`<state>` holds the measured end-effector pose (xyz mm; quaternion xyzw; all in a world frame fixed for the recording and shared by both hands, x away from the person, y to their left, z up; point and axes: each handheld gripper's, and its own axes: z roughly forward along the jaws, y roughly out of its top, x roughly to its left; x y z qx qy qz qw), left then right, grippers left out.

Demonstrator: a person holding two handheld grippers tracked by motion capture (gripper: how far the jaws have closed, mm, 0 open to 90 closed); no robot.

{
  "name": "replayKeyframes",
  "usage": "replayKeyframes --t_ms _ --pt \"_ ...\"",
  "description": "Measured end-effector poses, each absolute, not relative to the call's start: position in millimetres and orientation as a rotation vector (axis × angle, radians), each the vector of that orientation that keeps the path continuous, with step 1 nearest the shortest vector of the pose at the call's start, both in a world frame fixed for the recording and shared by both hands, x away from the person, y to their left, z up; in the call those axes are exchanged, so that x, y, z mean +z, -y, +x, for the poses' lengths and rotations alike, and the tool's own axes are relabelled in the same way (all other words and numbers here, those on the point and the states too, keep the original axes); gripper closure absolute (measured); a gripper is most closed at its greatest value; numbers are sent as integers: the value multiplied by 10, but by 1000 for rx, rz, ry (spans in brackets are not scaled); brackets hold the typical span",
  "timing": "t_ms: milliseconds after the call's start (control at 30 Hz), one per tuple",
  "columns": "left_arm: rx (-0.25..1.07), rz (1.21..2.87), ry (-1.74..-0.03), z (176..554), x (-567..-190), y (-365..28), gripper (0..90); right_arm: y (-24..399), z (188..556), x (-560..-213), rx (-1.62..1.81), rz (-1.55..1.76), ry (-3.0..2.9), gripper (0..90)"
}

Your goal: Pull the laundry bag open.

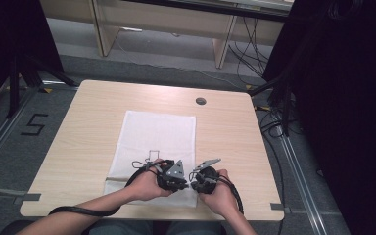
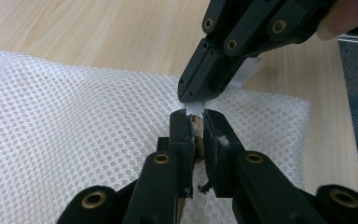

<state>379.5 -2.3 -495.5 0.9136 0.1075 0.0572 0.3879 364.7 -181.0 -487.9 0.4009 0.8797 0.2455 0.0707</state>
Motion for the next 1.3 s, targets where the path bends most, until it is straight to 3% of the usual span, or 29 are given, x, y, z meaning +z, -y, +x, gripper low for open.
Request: replayKeyframes --t_ms 1300 --pt "161 2322 -261 3772 -4895 -101 819 1813 3653 -4890 737 1166 -2647 900"
